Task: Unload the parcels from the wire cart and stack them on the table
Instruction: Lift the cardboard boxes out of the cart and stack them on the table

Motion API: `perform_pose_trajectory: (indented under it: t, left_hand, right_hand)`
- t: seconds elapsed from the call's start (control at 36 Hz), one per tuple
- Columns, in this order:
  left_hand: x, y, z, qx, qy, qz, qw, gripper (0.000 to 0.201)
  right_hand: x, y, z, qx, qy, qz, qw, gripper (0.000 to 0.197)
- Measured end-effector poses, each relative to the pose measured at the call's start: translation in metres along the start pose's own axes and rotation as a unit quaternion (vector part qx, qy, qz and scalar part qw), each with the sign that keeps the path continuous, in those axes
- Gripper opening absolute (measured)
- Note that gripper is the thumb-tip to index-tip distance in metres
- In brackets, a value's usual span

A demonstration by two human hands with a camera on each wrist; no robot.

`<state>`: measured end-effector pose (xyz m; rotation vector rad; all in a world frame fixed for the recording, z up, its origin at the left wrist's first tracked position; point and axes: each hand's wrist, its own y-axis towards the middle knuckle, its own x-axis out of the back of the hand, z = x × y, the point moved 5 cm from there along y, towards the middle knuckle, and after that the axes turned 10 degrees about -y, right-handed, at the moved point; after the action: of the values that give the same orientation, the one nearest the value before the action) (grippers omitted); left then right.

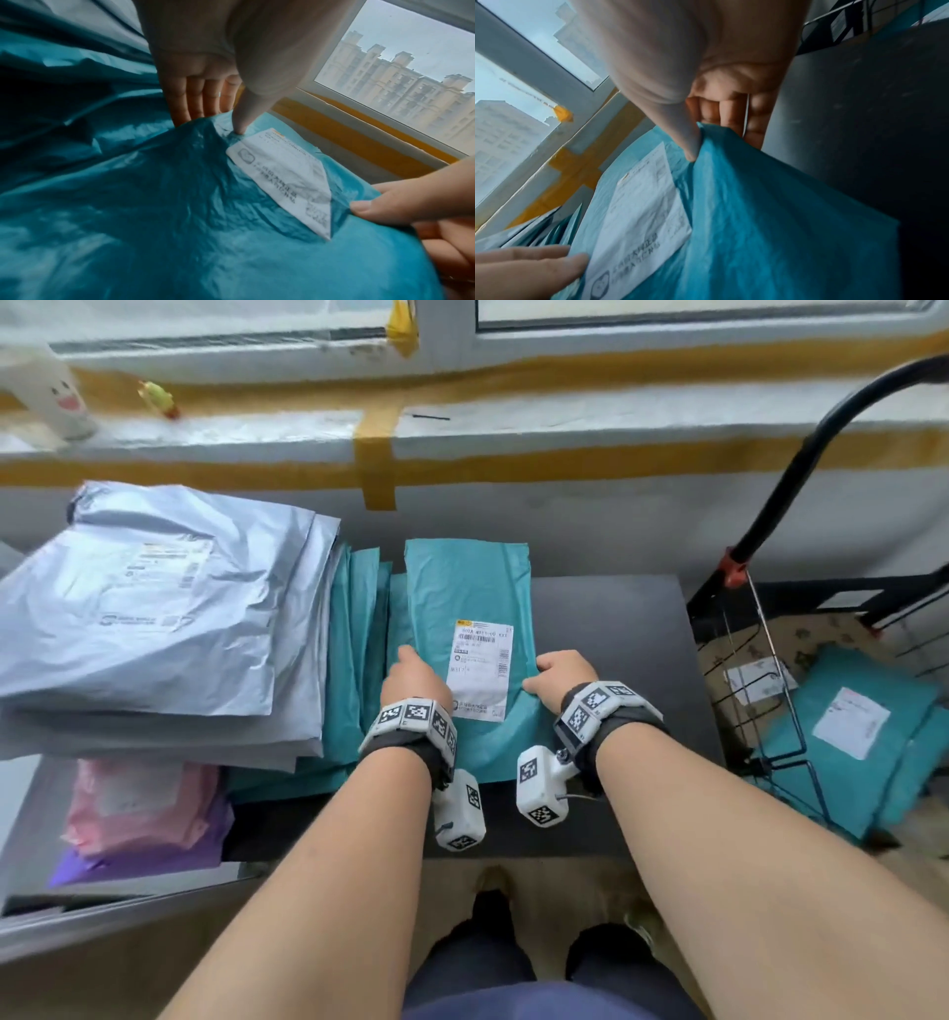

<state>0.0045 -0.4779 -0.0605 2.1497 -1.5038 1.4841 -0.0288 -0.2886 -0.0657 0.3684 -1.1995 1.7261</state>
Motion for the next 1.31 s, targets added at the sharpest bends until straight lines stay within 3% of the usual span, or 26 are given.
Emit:
perform_pose_trajectory:
  t: [0.14,0.22,0.31,0.42,0.56,0.67,0.89,1.31]
  left_hand:
    - [0.010,0.016,0.019,0.014,0.057,0.033,0.998,0.047]
    - [0.009,0.015,0.024,0.000,0.092,0.032,0.995,0.044]
    - [0.005,0.012,0.025,-0.037,0.115,0.033,0.992,0.046]
    - [0.001,0.006,0.017,-0.063,0.140,0.046,0.987,0.044]
    - [-0.012,-0.004,-0.016,-0.096,0.145,0.057,0.983,0.044]
    - [-0.039,-0.023,-0.060,-0.148,0.153,0.069,0.975,0.034]
    - [-0.128,-0.097,-0.152,-0.250,0.188,0.151,0.938,0.037]
    - [-0.315,-0.264,-0.269,-0.337,0.211,0.251,0.883,0.037]
  right_hand:
    - [-0.025,0.008,0.021,-0.017,-0.035,0.015,0.999,0.025]
    - [-0.033,0.007,0.030,-0.013,-0.054,0.037,0.998,0.007]
    - [-0.036,0.007,0.034,0.001,-0.068,0.048,0.997,0.025]
    - [-0.023,0.004,0.026,-0.008,-0.088,0.025,0.996,0.030]
    - [0.010,-0.002,-0.009,-0.052,-0.040,-0.034,0.997,0.034]
    - [0.041,-0.017,-0.051,-0.097,-0.014,-0.082,0.992,0.029]
    - [0.103,-0.065,-0.169,-0.181,0.009,-0.145,0.973,0.028]
    - [0.177,-0.133,-0.423,-0.305,0.057,-0.153,0.938,0.021]
